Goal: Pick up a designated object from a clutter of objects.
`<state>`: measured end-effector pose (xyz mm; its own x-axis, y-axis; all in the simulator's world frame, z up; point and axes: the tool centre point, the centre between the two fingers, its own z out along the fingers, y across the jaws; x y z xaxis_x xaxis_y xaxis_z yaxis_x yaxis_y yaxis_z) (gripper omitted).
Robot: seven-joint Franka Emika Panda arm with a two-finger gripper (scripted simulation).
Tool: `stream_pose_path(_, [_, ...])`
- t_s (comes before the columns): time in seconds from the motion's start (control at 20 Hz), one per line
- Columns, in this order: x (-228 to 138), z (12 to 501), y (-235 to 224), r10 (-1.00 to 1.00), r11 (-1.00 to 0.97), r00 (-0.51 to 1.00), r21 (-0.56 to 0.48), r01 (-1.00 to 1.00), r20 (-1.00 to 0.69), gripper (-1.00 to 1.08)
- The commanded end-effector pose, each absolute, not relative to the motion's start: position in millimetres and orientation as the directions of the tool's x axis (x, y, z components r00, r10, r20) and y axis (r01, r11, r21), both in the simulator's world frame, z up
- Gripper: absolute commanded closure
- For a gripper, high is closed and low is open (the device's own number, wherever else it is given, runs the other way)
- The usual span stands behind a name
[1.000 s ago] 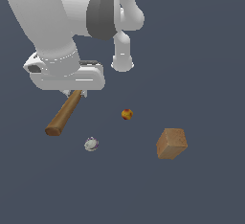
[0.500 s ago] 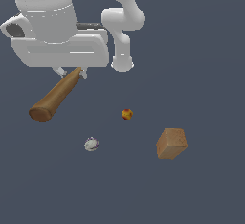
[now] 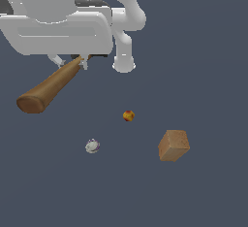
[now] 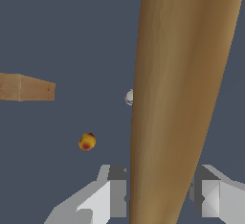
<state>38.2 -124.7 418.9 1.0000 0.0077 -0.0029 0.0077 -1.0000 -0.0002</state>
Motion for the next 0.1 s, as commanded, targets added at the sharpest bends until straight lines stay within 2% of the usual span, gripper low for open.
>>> stream_pose_path(0.0, [39.0,423.8,-124.1,0.008,-1.0,1.0,0.0,0.008,0.0,1.08])
stream_pose_path(0.05, [39.0,424.0,-124.1,0.008,-1.0,1.0,0.0,0.008,0.0,1.08])
